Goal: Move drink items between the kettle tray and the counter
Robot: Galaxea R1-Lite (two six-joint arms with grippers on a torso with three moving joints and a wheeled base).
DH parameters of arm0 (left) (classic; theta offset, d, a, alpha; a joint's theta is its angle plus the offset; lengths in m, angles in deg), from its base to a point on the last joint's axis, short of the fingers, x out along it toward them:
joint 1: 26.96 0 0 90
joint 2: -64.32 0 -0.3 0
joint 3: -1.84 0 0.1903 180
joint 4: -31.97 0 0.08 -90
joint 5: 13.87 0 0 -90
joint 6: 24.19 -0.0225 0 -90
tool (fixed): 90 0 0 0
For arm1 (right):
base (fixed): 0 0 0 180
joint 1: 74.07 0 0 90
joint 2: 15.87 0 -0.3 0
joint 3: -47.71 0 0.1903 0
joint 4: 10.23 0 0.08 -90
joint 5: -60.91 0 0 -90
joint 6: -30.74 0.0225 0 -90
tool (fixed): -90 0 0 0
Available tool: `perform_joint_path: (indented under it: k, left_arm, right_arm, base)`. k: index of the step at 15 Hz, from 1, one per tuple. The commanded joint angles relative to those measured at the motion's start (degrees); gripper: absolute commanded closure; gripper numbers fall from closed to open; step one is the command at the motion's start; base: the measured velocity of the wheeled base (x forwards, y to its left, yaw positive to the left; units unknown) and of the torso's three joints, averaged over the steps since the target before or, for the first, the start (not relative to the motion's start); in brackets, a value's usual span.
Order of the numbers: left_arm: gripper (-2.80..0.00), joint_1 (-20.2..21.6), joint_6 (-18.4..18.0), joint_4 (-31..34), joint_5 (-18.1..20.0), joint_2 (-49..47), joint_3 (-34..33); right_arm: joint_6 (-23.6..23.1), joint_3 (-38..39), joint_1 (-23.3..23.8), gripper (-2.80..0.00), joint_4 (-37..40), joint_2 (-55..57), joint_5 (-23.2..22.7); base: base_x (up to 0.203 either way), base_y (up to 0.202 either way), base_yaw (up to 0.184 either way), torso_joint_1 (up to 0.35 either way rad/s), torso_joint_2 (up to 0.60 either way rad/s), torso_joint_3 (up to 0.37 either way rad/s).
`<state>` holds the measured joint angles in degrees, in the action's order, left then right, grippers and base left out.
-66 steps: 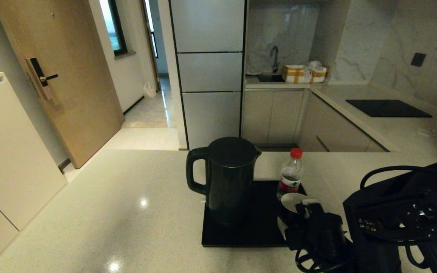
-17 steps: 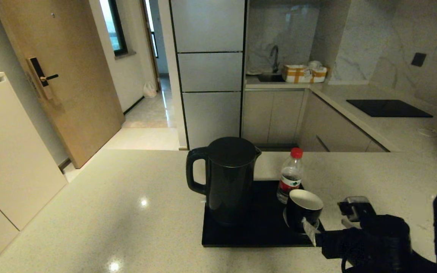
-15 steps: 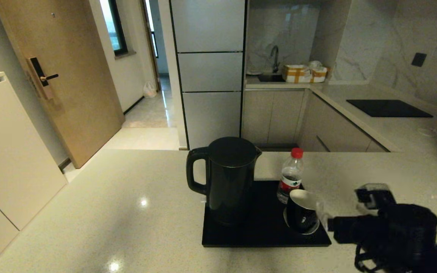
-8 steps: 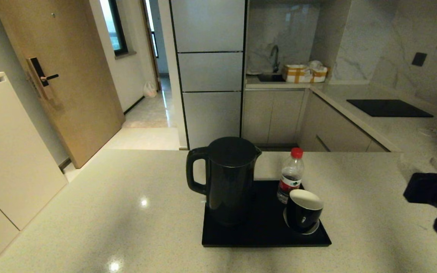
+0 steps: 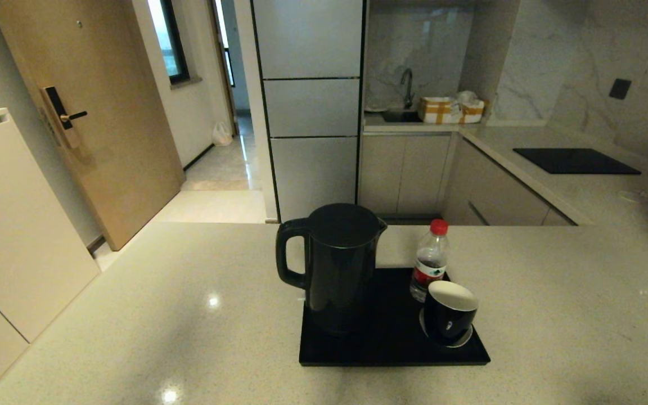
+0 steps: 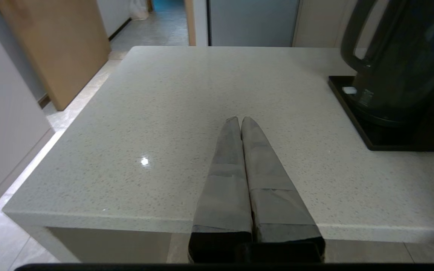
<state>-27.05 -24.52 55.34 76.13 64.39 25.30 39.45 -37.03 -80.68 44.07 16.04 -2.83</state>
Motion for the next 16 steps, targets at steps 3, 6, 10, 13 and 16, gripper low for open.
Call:
perform_joint_path:
  k: [3,6,10,13,16]
  left_arm:
    - [0.00,0.0,0.0,0.0,0.0,0.0,0.0]
    - [0.00,0.0,0.0,0.0,0.1,0.0,0.0]
    - [0.00,0.0,0.0,0.0,0.1,0.0,0.0]
    - [0.00,0.0,0.0,0.0,0.0,-0.1,0.0]
    - [0.00,0.0,0.0,0.0,0.0,0.0,0.0]
  right_arm:
    - [0.6,-19.0,6.6,0.00,42.3,-18.1,-11.8]
    - [-2.8,-13.2,6.7,0.00,45.7,-29.0,-14.3]
    - [-1.7,0.2,6.8,0.00,37.7,-32.1,-23.8]
    - [-0.8,17.3,6.8,0.00,14.7,-32.0,-28.1]
    - [-1.0,30.0,6.8,0.00,-5.0,-32.0,-29.6]
  base:
    - [0.000,0.000,0.000,0.000,0.00,0.000]
    - [0.000,0.000,0.000,0.000,0.00,0.000]
    - [0.000,0.000,0.000,0.000,0.00,0.000]
    - [0.000,0.000,0.000,0.000,0.00,0.000]
    - [0.000,0.000,0.000,0.000,0.00,0.000]
